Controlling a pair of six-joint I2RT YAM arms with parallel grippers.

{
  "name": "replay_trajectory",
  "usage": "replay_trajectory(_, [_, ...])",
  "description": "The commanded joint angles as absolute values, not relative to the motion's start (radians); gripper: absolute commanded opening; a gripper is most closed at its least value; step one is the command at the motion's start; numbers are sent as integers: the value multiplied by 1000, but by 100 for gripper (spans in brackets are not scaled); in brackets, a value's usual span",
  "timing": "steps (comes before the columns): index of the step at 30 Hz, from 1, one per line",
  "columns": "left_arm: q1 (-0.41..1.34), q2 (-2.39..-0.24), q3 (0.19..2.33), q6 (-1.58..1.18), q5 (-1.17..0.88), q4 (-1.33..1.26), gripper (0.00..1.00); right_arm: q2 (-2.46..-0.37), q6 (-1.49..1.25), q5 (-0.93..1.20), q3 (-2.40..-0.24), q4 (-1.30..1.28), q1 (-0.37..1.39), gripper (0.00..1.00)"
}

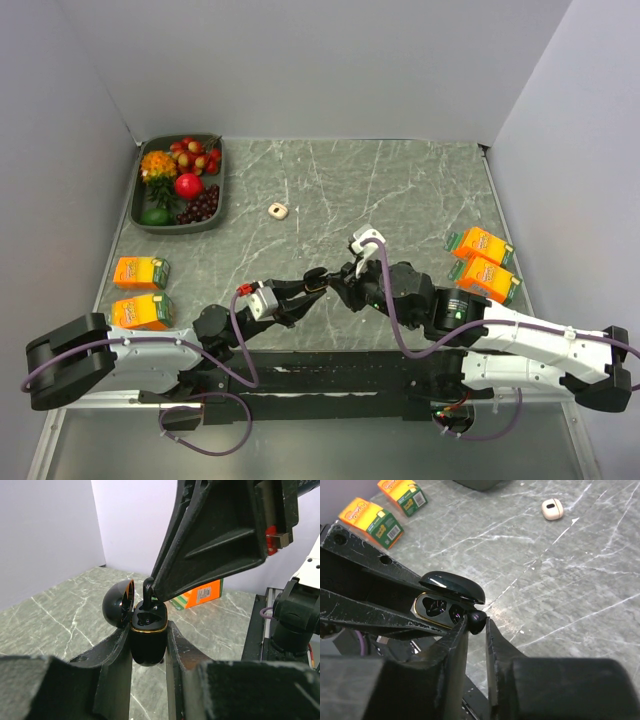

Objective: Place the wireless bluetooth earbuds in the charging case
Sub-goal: Adjust the earbud with the charging case.

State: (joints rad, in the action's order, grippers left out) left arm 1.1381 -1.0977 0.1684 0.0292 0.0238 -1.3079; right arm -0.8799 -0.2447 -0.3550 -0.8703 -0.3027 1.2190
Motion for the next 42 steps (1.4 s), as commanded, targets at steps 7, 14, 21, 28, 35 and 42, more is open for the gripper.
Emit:
replay_trajectory(7, [1141,-1127,187,8,-8,-1832,1,-905,-278,-311,-957,-296,1213,7])
replay_trajectory(14, [1141,-1129,186,9,-6,-1822,1,-907,-290,-275,-965,-285,1212,0])
replay_trajectory(21, [1152,-1167,204,77,-3,-1808,1,-936,-391,-273,-1019,-337,1213,0])
replay_trajectory(28, [1169,-1279,248,159,25,-1861,1,-985,-532,-250,-1084,-382,1210,0])
replay_trajectory(35, [1173,-1336,294,195,26,-1861,1,-1008,-658,-268,-1115,-408,1209,0])
replay_trajectory(42, [1174,-1353,322,210,41,-1861,1,-1031,-745,-247,-1141,-390,1209,0])
